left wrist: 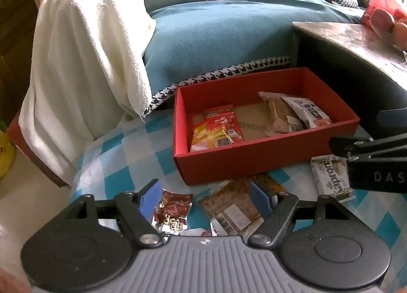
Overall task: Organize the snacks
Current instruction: 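Grasp the white duck-neck bag with the left tool while the right reaches the sausage packet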
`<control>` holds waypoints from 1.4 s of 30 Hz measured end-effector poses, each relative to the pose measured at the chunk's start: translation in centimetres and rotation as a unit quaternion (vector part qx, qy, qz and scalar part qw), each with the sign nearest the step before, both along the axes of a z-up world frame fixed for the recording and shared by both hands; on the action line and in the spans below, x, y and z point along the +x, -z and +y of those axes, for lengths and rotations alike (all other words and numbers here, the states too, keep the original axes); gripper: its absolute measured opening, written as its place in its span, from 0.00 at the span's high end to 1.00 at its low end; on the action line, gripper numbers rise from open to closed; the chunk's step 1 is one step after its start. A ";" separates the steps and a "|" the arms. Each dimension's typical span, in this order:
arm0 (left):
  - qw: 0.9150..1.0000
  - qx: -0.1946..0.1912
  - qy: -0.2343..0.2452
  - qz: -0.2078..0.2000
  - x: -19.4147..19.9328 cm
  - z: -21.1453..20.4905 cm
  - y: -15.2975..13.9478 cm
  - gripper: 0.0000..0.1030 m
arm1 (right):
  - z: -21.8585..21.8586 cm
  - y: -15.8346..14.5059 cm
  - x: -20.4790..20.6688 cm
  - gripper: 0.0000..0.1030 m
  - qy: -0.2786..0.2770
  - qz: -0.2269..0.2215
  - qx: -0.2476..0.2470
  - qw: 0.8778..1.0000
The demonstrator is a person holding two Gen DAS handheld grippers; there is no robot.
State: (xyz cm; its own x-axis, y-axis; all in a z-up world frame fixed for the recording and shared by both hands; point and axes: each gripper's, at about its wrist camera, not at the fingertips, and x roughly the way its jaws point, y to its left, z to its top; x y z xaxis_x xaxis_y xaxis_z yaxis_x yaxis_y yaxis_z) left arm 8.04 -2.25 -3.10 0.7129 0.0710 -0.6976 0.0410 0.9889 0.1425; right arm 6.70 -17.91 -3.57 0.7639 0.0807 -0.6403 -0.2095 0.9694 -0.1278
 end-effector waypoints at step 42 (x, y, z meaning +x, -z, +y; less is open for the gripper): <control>0.992 -0.039 -0.036 0.117 -0.2 6.4 2.9 0.32 | 5.2 11.7 -2.8 0.02 0.017 0.194 0.056 0.979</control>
